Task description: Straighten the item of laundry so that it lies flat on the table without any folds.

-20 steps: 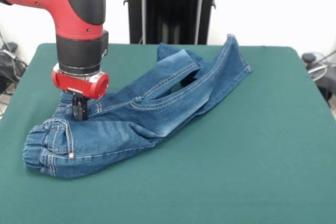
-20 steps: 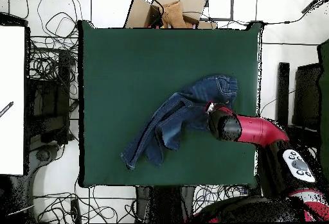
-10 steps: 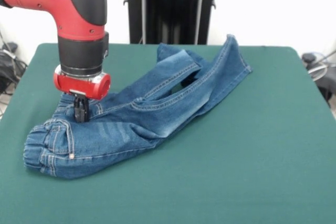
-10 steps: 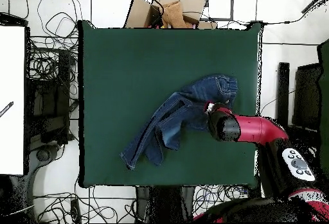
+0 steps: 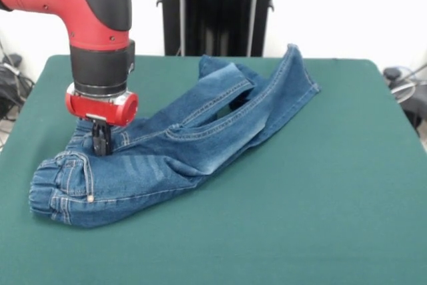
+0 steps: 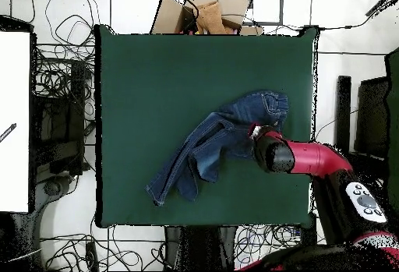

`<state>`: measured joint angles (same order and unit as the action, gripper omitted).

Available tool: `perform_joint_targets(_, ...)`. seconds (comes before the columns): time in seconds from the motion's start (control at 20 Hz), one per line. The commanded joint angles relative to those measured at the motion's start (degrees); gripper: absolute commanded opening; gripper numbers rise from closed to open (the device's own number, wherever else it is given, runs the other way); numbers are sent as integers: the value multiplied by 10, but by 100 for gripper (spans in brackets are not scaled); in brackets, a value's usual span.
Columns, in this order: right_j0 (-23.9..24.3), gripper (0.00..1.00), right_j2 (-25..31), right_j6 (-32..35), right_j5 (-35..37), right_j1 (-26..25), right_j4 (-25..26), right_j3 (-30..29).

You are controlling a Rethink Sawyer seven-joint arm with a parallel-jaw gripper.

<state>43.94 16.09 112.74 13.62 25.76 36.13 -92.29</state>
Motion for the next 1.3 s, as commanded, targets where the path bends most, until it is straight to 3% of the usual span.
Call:
perform_joint_targets(0.05,42,0,51,-149,72,11,62,-32)
perform_joint_targets(0.85,145,0,92,-211,105,34,99,-64)
perform_joint_targets(1.3,162,0,92,-228,108,40,88,-72)
